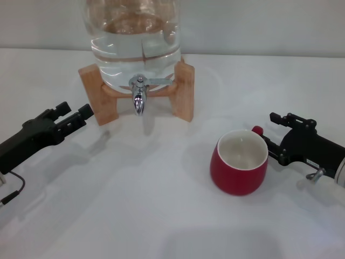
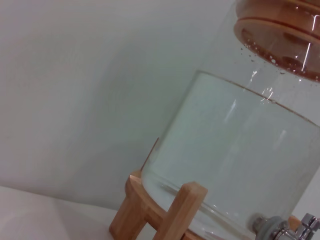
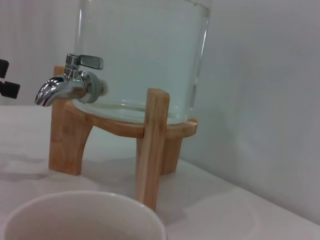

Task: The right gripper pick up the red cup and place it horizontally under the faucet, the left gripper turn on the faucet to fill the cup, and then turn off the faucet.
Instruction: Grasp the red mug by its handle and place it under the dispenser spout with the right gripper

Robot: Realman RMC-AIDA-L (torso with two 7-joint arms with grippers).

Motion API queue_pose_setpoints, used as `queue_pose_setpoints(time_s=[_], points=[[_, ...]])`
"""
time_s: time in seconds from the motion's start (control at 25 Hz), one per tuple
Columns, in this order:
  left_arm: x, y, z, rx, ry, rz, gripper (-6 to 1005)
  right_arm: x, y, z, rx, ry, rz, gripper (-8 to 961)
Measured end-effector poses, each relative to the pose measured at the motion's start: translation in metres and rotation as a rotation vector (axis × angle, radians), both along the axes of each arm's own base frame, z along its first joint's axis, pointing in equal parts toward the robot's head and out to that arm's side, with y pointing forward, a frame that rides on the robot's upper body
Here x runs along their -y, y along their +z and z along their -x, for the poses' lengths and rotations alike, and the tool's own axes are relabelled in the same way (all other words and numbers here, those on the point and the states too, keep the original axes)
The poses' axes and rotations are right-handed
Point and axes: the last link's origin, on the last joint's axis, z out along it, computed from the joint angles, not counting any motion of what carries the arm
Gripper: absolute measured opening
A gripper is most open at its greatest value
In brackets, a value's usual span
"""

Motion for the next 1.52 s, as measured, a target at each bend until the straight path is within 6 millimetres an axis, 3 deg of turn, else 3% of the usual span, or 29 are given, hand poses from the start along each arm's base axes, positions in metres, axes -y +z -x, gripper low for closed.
queue_pose_setpoints(time_s=[0.44,0.88,1.52], points=[[0.0003,0.0000,-0.0008,0.008,-0.002,0.003,892,0.0008,-0.0020,-0.0002,0.007,-0.001,0.009,244],[0.0008,0.0000,-0.0011,0.011,-0.004,0.004,892,0.0008,-0.0019,0.0012,0.001,0.001,0.008,84],[0.0014,-0.0006,-0.0007,0.006,-0.005,0.007,892,-0.0030,-0.0022,0.0055,-0.007,0.001,-0.001,84]])
